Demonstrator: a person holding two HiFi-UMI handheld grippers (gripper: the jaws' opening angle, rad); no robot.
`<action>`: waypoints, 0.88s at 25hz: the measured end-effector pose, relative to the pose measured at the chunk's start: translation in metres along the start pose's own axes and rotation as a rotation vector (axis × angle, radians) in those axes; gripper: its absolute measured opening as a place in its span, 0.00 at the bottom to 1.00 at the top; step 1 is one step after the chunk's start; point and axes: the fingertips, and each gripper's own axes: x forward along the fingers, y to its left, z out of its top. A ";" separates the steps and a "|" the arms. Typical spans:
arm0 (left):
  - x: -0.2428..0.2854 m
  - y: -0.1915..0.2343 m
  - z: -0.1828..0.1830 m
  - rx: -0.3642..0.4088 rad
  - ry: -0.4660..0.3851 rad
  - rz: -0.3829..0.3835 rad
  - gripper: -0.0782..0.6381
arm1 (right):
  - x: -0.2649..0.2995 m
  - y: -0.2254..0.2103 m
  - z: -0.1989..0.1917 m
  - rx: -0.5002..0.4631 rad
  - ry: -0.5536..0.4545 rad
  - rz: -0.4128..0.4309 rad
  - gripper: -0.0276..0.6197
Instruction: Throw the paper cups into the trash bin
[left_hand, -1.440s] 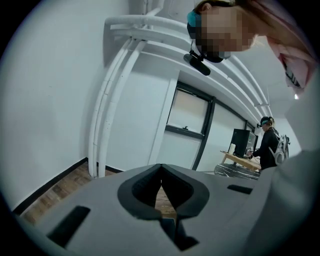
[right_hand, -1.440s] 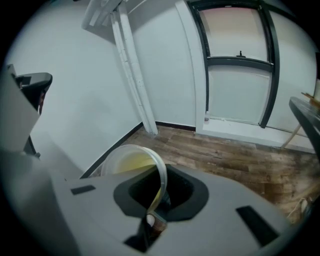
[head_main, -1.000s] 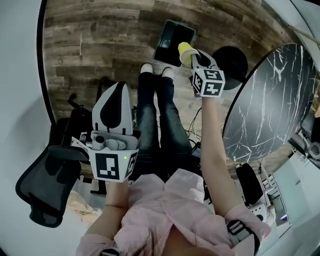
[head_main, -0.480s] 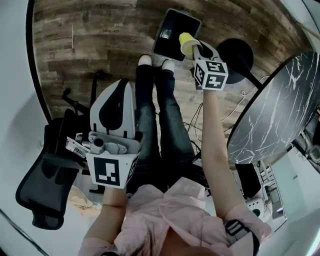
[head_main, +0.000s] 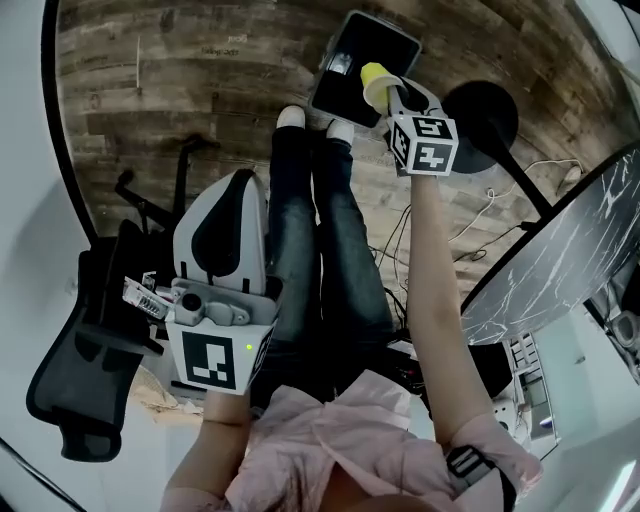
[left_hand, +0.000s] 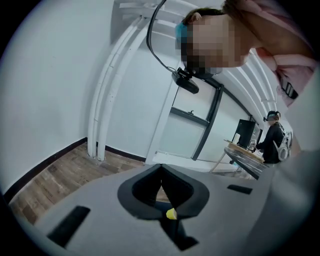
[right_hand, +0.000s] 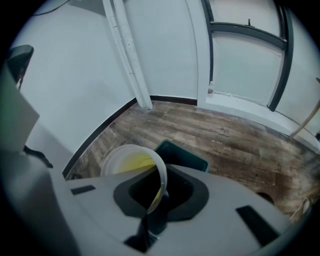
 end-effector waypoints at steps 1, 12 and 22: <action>0.001 0.001 -0.003 -0.003 0.003 0.002 0.13 | 0.005 -0.001 -0.002 -0.006 0.006 0.004 0.11; 0.011 0.020 -0.033 -0.020 -0.002 0.030 0.13 | 0.068 -0.006 -0.042 0.016 0.102 0.016 0.11; 0.011 0.037 -0.054 -0.041 -0.040 0.067 0.13 | 0.114 -0.003 -0.059 0.099 0.151 0.018 0.10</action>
